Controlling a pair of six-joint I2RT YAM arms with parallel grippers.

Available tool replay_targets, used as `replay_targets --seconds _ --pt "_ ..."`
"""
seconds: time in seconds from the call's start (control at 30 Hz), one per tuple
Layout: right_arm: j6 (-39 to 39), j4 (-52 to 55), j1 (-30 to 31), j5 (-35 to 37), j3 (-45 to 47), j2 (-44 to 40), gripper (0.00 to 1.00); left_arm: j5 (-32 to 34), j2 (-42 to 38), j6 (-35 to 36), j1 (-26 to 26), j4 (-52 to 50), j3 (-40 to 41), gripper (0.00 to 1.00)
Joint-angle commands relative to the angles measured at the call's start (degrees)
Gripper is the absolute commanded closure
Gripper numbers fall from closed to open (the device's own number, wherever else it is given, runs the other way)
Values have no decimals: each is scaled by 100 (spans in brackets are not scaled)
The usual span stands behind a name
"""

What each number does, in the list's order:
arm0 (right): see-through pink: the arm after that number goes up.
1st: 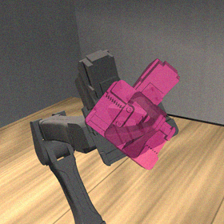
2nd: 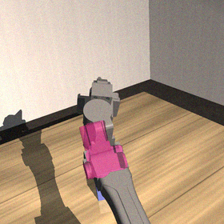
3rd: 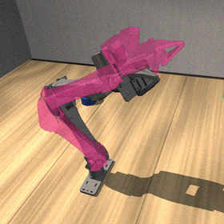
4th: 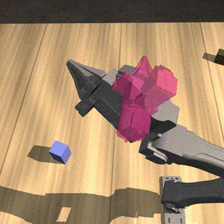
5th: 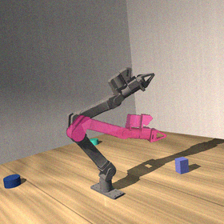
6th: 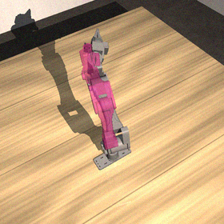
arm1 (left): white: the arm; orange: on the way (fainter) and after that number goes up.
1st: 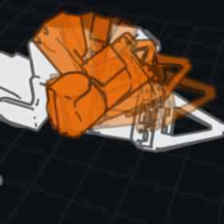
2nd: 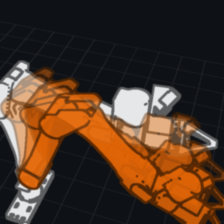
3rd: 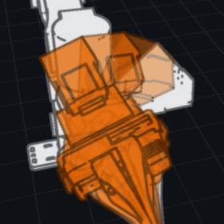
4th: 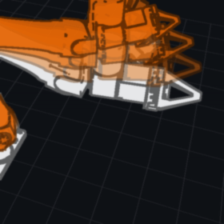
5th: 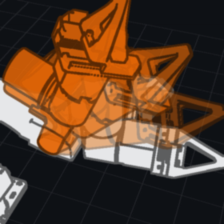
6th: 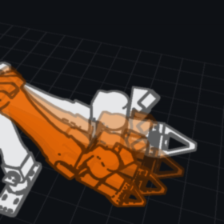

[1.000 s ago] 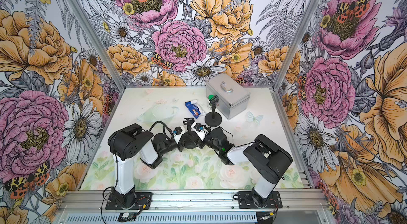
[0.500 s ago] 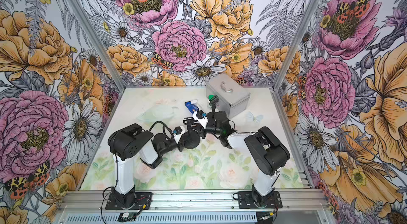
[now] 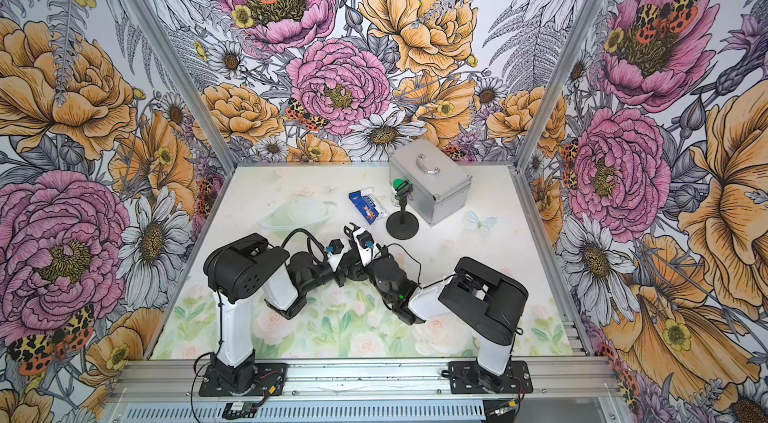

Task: Assemble a microphone stand
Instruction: Screw the microphone stand pole into the microphone stand base.

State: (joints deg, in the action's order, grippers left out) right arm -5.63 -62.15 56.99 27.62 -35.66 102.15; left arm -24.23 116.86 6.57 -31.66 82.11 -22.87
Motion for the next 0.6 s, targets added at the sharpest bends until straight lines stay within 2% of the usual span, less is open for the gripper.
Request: replay_targets --seconds 0.0,0.03,0.1,0.13,0.17,0.23,0.43,0.5,0.57 --pt "2 731 147 2402 -195 339 100 -75 109 14 -35 -121 18 80" --pt "203 722 91 2135 -204 336 100 -80 107 7 -41 -123 19 80" --pt "529 900 -139 994 -126 135 66 -77 100 6 -46 -118 29 80" --pt "592 998 -311 314 -32 -49 43 -69 92 10 -42 -119 29 80" --pt "672 1073 -497 -385 67 -240 28 -67 92 8 -42 -124 29 80" --pt "763 1224 -819 -1365 210 -514 24 -70 100 3 -34 -124 29 80" --pt "956 2365 -2056 -5857 67 -778 22 -83 109 2 -34 -122 21 80" --pt "1019 2948 -2283 -6755 -290 -687 23 -79 107 2 -38 -119 23 80" --pt "955 3014 -2510 -7452 -511 -552 23 -79 118 7 -32 -123 22 80"
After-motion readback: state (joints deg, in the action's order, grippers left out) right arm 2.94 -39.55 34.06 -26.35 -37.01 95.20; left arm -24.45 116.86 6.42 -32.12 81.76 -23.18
